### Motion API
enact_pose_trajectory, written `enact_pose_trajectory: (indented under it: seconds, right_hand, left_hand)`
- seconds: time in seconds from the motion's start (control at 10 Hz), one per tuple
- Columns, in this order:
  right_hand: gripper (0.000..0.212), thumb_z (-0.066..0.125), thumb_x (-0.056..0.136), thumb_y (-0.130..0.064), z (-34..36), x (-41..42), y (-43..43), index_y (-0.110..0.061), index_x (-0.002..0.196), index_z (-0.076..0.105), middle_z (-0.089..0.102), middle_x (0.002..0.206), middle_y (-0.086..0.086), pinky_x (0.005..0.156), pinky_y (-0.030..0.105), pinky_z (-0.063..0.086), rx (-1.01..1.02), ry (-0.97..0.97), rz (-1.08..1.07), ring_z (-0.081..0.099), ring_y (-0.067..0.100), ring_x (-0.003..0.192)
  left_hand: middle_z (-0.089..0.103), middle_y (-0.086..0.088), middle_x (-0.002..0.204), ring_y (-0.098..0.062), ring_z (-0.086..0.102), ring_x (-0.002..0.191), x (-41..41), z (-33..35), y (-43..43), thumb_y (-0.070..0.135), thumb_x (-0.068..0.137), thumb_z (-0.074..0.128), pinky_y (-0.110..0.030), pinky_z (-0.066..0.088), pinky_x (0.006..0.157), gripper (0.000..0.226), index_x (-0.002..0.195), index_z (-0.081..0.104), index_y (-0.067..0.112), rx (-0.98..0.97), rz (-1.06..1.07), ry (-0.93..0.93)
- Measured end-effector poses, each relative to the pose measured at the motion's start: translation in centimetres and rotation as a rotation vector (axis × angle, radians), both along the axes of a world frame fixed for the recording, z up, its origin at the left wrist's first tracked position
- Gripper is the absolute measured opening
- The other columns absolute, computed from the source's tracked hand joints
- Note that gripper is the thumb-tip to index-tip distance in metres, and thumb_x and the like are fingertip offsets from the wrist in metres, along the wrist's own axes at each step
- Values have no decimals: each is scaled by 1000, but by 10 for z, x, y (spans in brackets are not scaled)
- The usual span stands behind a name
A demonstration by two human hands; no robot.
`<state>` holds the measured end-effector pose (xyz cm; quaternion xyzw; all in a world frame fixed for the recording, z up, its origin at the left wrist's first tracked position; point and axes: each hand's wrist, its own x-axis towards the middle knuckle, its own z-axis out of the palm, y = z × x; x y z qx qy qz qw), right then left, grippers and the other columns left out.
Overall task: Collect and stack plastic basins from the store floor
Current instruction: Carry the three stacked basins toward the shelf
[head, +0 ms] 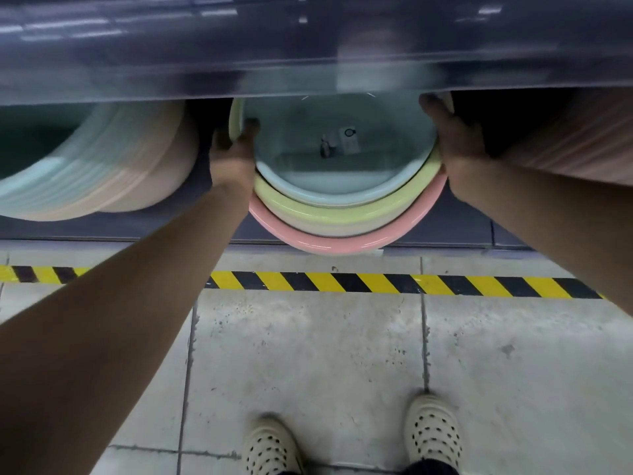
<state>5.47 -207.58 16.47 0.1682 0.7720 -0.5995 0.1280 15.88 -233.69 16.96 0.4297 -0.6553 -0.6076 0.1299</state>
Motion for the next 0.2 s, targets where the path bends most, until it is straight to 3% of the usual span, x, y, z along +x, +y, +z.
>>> enact_pose_trajectory:
  seconds: [0.1, 0.2]
  right_hand:
    - [67, 66, 85, -60, 7, 26, 4, -18, 137, 59, 64, 134, 3, 104, 24, 40, 137, 11, 59, 57, 21, 128]
    - [62, 58, 91, -60, 21, 70, 16, -25, 142, 52, 59, 141, 3, 98, 27, 37, 195, -60, 155, 53, 24, 131]
  left_hand:
    - [68, 9, 103, -13, 65, 102, 25, 1, 9, 32, 89, 71, -20, 48, 91, 37, 122, 60, 20, 52, -80, -19]
    - [65, 6, 96, -13, 62, 94, 67, 14, 15, 39, 93, 65, -25, 42, 86, 45, 124, 64, 6, -44, -186, -157]
